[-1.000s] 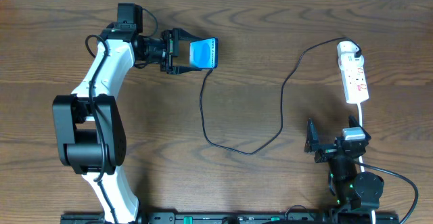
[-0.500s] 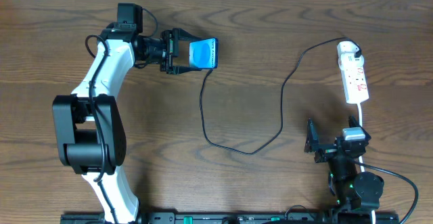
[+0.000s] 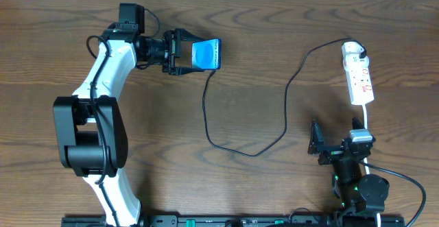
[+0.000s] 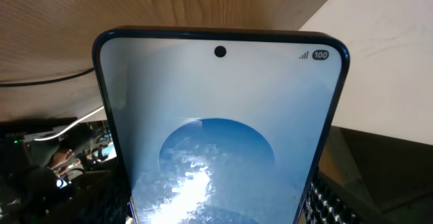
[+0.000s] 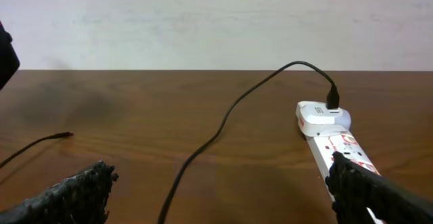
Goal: Plug charger to phone and switch on socket
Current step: 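Move the right gripper toward the phone held by the left gripper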
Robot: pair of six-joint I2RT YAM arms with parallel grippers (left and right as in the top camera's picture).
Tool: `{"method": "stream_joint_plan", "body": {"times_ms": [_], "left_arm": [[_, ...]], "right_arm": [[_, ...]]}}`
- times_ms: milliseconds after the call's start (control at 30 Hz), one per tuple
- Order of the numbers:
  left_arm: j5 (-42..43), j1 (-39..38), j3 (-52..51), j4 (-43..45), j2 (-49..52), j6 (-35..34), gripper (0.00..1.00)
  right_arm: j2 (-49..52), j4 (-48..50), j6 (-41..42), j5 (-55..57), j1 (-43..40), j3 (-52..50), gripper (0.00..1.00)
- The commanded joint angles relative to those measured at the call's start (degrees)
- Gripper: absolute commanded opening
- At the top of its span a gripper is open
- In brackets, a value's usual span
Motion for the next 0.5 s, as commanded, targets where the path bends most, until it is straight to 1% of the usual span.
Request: {"method": "stream_joint_plan", "body": {"times_ms": [0, 400, 467], "left_arm": [[1.5, 0.0, 0.6, 0.0, -1.2, -0.1, 0.61], [1.4, 0.0, 0.6, 0.0, -1.2, -0.1, 0.61], [1.4, 0.0, 0.6, 0.0, -1.2, -0.1, 0.58]], "right_arm": [[-0.3, 0.0, 2.4, -1.7, -0.2, -0.2, 0.99], [-0.2, 1.0, 4.0, -5.9, -0.2, -0.2, 0.99], [-0.2, 1.0, 4.0, -6.8, -0.2, -0.2, 0.99]]}}
